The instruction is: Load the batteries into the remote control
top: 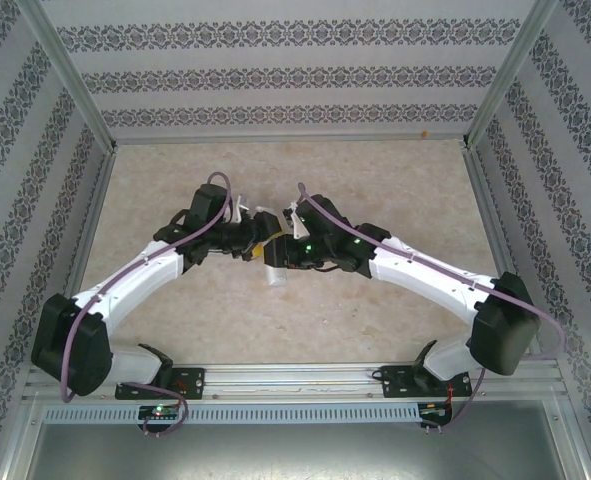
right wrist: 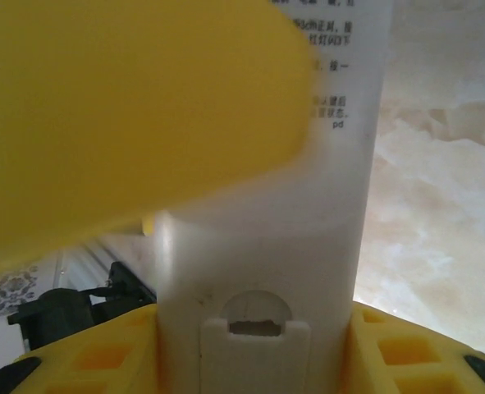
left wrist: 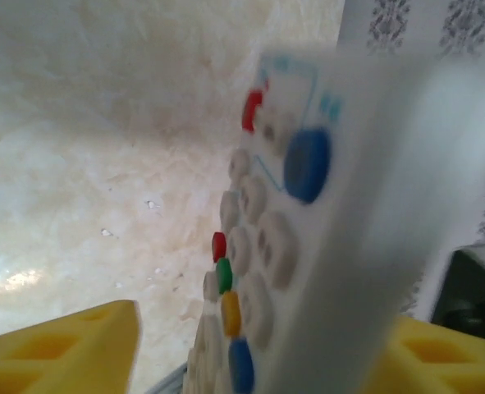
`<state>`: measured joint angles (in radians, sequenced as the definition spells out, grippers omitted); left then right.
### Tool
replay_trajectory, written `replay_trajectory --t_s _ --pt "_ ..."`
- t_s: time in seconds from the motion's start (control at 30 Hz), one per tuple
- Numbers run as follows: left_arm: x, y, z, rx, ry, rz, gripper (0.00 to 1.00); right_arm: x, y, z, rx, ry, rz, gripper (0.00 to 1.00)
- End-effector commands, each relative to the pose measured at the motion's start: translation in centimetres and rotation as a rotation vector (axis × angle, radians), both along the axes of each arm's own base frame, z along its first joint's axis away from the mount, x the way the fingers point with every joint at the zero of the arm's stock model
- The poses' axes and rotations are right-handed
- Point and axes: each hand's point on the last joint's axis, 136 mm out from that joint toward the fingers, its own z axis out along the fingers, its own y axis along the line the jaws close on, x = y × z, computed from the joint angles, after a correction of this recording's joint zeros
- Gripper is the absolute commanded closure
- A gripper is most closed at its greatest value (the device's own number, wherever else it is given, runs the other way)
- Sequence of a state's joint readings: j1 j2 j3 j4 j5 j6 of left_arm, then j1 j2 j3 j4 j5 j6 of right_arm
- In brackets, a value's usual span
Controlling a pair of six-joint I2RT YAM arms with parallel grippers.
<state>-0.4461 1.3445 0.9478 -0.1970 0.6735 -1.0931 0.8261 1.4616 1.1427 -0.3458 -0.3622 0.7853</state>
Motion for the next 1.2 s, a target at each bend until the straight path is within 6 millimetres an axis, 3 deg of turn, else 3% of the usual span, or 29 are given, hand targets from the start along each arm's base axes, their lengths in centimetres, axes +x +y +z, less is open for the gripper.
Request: replay_trajectory --t_s 0.0,0.13,0.2,0.33,0.43,0.63,0.77,0.9,1.0,1.17 --pt "0.8 -0.5 1.5 -0.019 -0.028 0.020 0.52 1.0 1.5 2.0 0.070 -0.037 0.044 0.72" --pt "1.2 -0.4 1.8 0.002 -0.048 0.022 0.72 1.2 1.7 1.7 0.064 -0.023 0.045 0.72" --pt "1.1 -0.1 1.5 0.051 -0.039 0.005 0.75 1.5 1.6 2.0 0.067 -0.025 0.031 0.69" --pt "0.9 1.2 0.8 0.207 -0.040 -0.031 0.79 2.5 0.5 3.1 0.064 -0.037 -0.012 0.46" --pt "0.8 3.2 -0.2 0.377 -0.022 -0.041 0.81 3.2 -1.6 4.0 0.070 -0.035 -0.068 0.42" --pt "1.4 8.8 -3.4 0.822 0.077 -0.077 0.85 2.9 -7.9 4.8 0.017 -0.064 -0.226 0.31" --pt "4.0 12.9 -5.5 1.289 0.125 -0.097 0.88 1.8 -12.2 2.4 -0.078 -0.025 -0.324 0.30" --pt "8.0 14.9 -6.5 1.666 0.153 -0.025 0.91 0.9 -15.1 0.6 -0.131 0.033 -0.408 0.31" --pt "10.9 14.1 -7.5 1.736 0.106 0.068 0.91 0.6 -16.0 0.7 -0.098 0.048 -0.437 0.30" --pt "15.1 10.4 -9.8 1.864 -0.044 0.068 0.90 -0.2 -17.3 1.0 -0.068 0.061 -0.464 0.31"
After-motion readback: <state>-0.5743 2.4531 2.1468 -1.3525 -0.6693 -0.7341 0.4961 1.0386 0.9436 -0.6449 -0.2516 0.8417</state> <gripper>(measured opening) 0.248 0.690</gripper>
